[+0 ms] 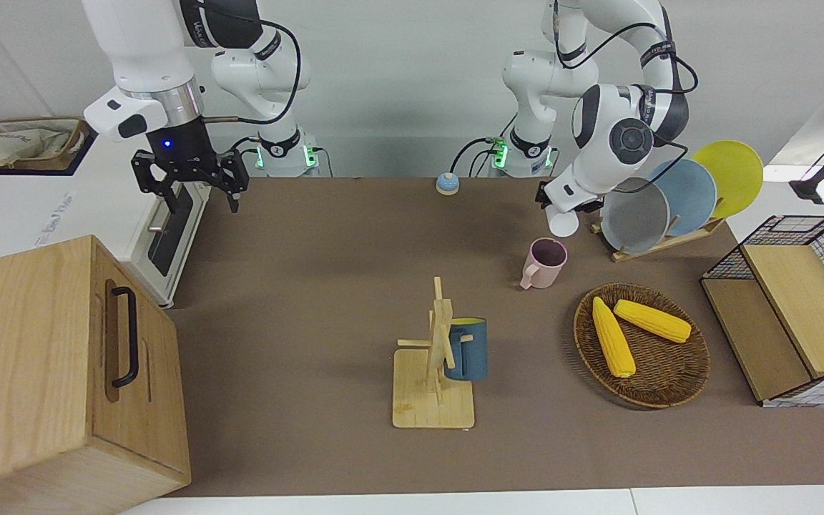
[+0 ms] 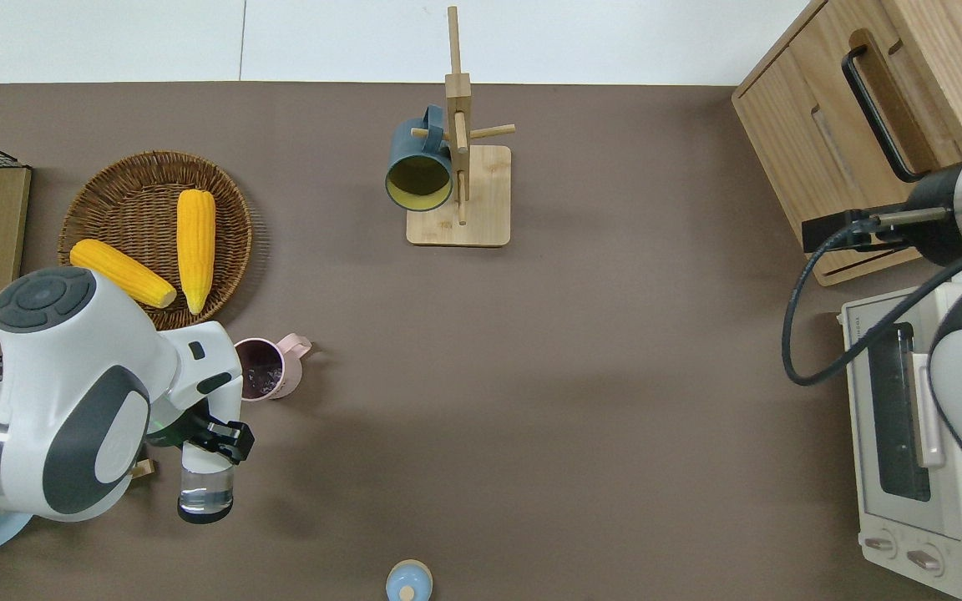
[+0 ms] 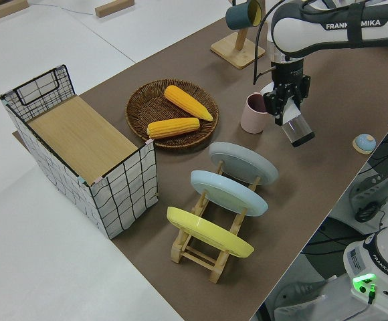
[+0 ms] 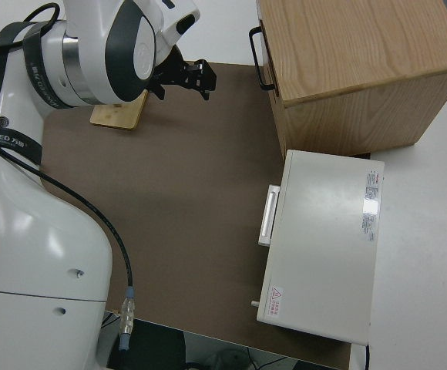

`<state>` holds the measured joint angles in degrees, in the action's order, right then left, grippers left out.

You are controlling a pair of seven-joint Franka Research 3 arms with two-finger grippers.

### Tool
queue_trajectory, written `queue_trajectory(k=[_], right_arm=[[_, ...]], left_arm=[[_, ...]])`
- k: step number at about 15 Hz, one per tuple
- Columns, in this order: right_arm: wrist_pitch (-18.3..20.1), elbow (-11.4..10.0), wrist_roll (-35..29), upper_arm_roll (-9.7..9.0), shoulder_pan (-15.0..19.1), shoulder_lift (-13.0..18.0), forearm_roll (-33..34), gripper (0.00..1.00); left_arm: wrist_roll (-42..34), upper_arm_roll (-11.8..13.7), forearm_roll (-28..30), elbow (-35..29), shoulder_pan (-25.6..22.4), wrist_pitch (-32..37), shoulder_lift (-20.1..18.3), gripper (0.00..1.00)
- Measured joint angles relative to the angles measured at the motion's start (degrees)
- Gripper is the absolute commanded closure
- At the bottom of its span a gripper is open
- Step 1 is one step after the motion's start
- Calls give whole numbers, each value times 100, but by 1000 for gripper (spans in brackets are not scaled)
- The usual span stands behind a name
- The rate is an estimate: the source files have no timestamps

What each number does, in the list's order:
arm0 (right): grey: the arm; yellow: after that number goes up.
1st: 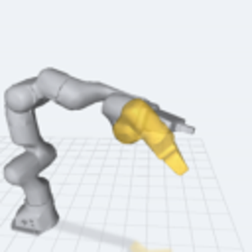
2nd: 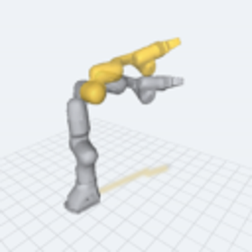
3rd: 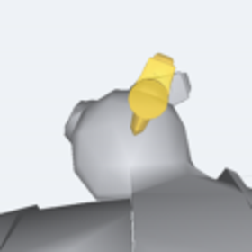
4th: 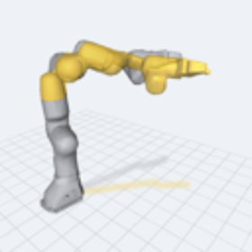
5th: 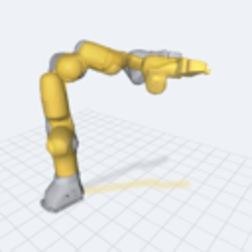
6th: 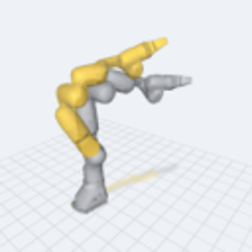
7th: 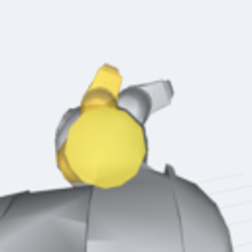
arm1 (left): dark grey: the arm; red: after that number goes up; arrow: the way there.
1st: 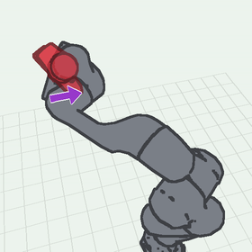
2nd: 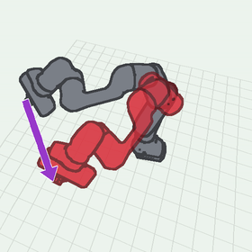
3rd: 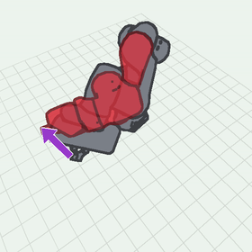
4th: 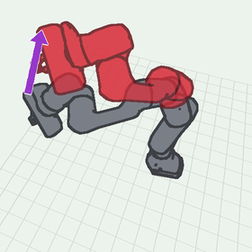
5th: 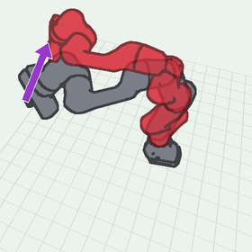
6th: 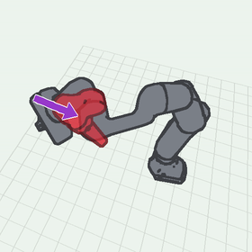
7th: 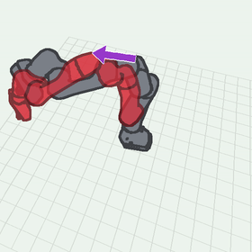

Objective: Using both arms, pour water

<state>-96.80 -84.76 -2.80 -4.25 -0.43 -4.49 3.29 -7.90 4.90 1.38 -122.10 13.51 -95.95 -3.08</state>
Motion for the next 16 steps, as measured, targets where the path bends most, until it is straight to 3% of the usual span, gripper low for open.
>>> queue_trajectory(k=[6,10,16], right_arm=[[0,0,0,0,0,0,0,19],[0,0,0,0,0,0,0,19],[0,0,0,0,0,0,0,17]], left_arm=[[22,77,0,-213,-1,-296,-304,1000],[37,128,0,-854,-4,-933,-891,1000],[369,14,0,-1906,-2,-2472,-1337,1000]])
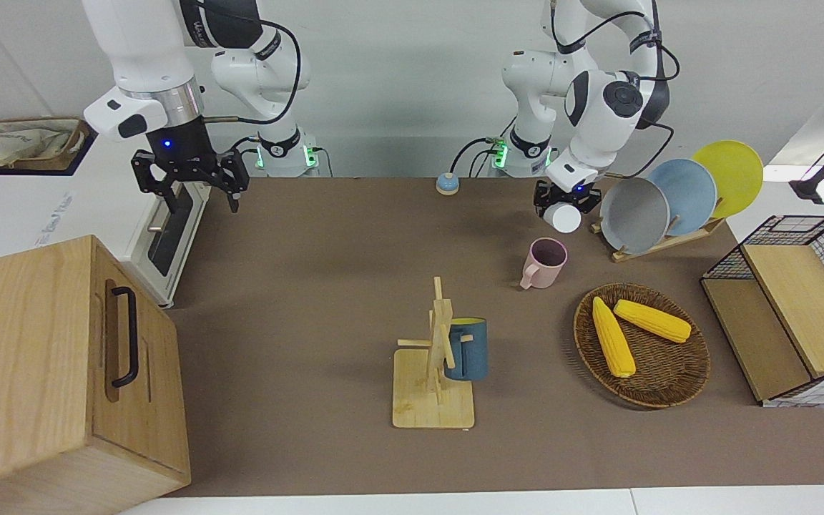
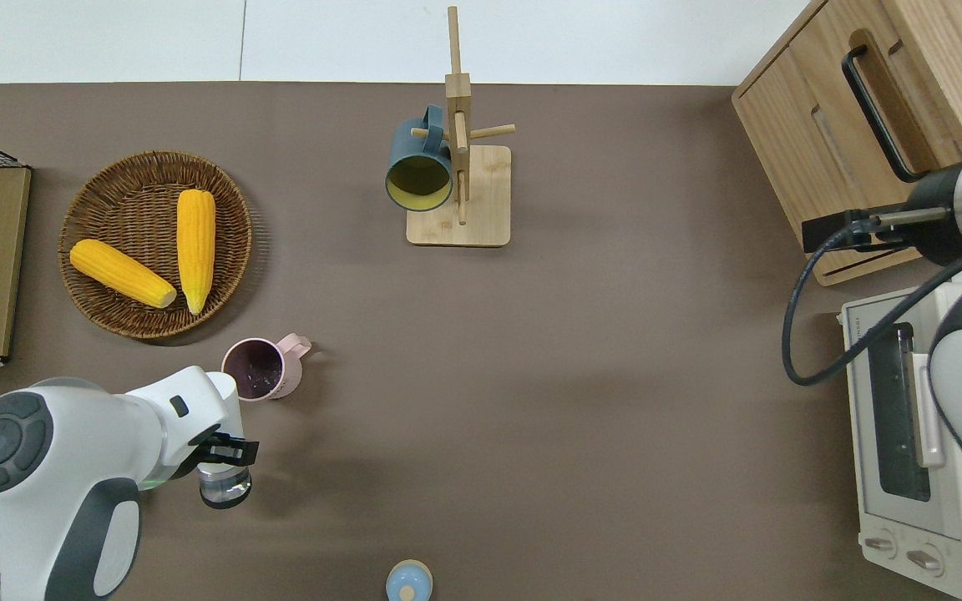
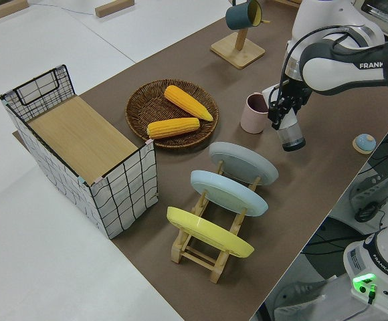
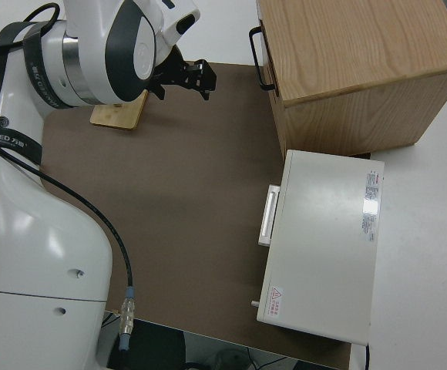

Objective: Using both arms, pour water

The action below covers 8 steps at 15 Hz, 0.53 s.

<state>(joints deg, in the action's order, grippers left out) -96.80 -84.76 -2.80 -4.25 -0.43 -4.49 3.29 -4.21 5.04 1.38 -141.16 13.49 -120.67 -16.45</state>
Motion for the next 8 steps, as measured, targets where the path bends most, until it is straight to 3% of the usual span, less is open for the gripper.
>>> queue_trajectory(k=[8], right_arm=[[0,0,0,0,0,0,0,17]], left_arm=[[75,132,0,-215,-187,-375,-246,1000]])
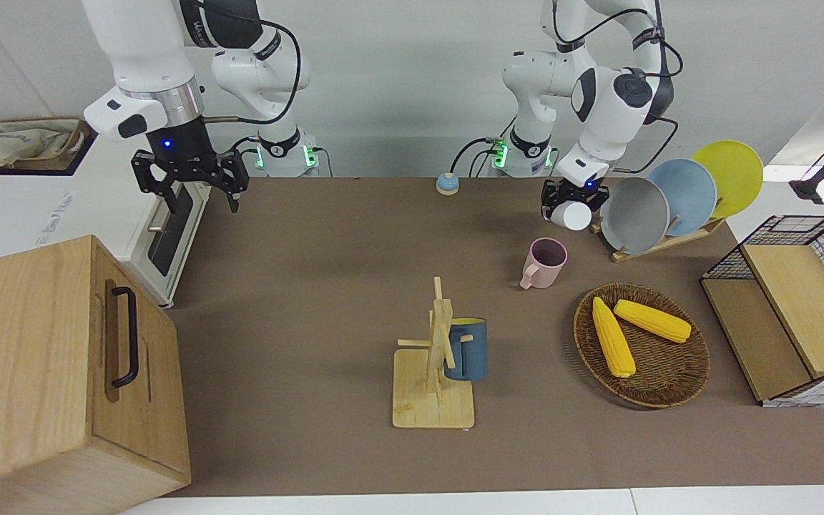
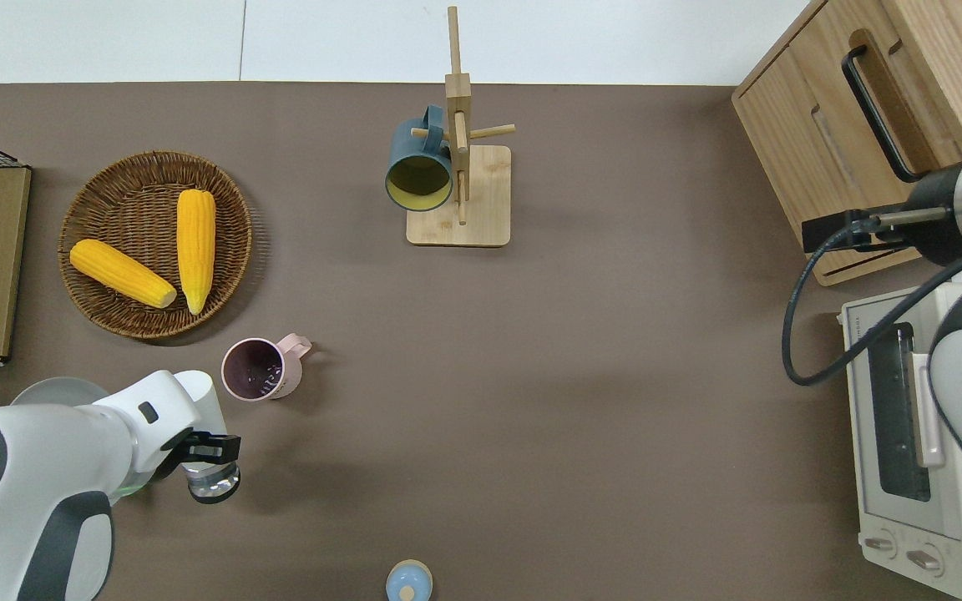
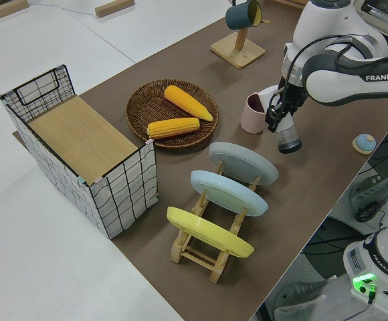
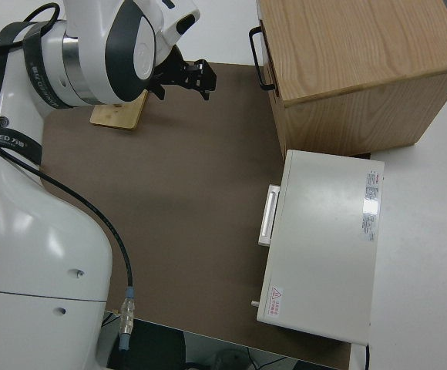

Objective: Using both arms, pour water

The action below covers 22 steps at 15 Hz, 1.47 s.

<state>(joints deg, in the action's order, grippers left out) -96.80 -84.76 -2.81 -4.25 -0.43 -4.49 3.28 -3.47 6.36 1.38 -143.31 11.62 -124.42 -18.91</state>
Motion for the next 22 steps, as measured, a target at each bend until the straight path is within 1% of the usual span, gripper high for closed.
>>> queue_trajectory(k=[2,7,10,12,13,17,20,22], right_arm=[[0,0,0,0,0,0,0,19],[0,0,0,0,0,0,0,17],[0,0,0,0,0,0,0,17],[0,0,0,0,0,0,0,17],[0,0,0,0,0,0,0,19],[0,0,0,0,0,0,0,17],[0,0,0,0,0,0,0,17],[0,0,0,0,0,0,0,17]], left_arm=[[51,17,0,-7,-176,-320,2,1000],[143,39,0,-15,-716,-1424,26,1000],[241,46,0,108,-934,-1857,34,1000],[501,53,0,349,-976,-2005,77,1000],[676,47,0,603,-976,-2030,162,1000],[843,76,0,1326,-975,-2056,473,1000],[845,236,0,1731,-978,-2056,600,1000],[837,400,-21,1943,-979,-2055,644,1000]])
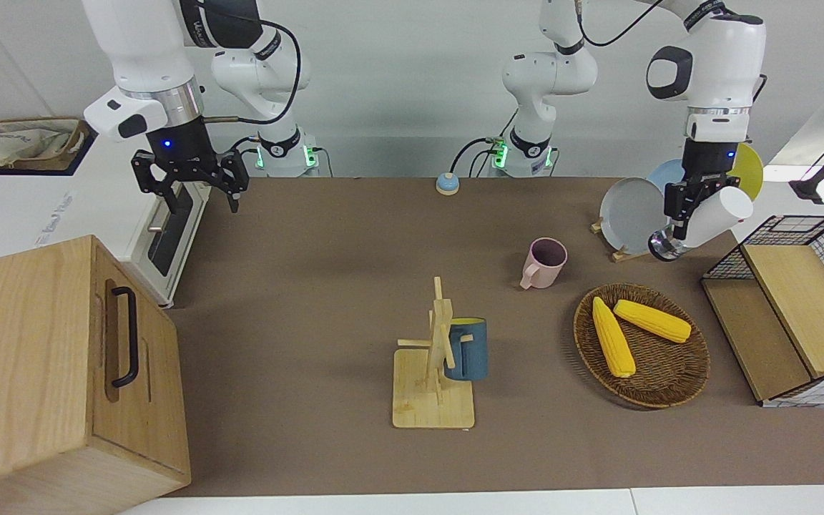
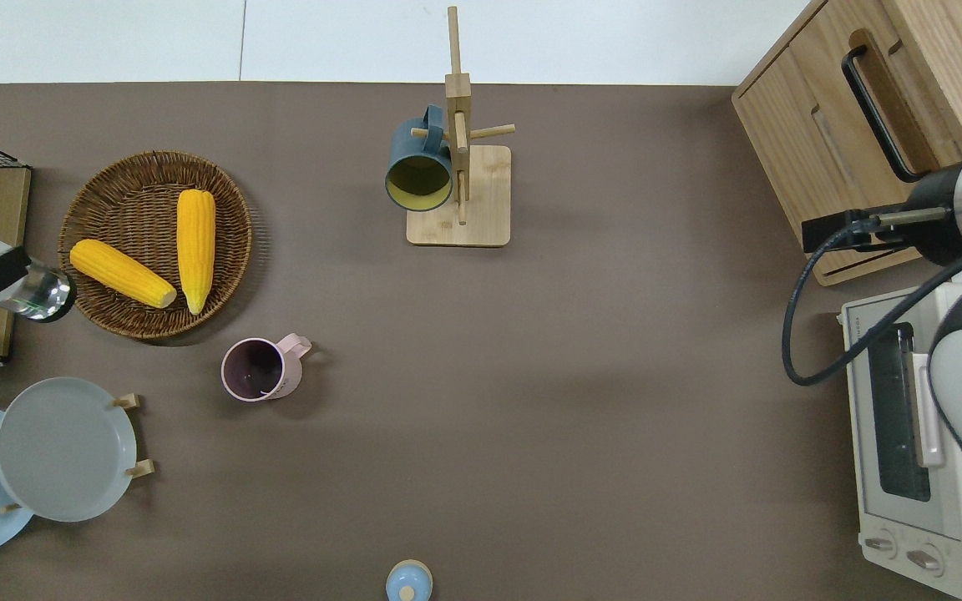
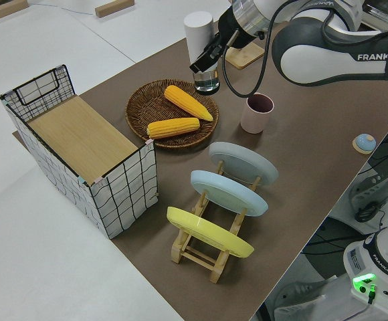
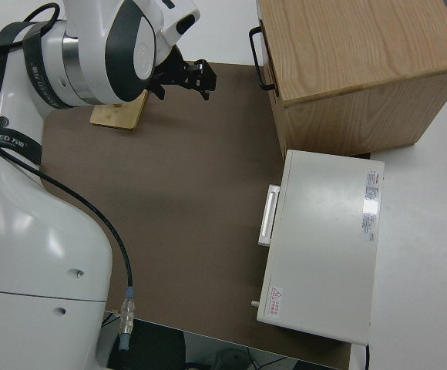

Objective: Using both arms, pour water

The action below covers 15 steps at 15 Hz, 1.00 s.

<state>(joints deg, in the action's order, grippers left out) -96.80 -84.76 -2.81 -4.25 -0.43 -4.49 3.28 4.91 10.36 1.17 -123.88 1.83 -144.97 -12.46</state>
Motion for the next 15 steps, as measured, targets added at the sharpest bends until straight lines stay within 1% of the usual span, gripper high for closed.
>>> queue_trajectory(k=[5,8,12,14,15], right_arm=[[0,0,0,0,0,0,0,19],[0,0,0,0,0,0,0,17],[0,0,0,0,0,0,0,19],[0,0,0,0,0,0,0,17],[0,0,-1,0,0,0,0,19]], left_arm=[[-140,360,-305,701,-3,108,219,1000],[-575,623,-313,1074,-2,202,386,1000],[-1128,1005,-298,1249,-2,207,575,1000],[-1616,1204,9,1274,-3,202,657,1000],[-1959,1282,317,1295,-7,201,681,1000]])
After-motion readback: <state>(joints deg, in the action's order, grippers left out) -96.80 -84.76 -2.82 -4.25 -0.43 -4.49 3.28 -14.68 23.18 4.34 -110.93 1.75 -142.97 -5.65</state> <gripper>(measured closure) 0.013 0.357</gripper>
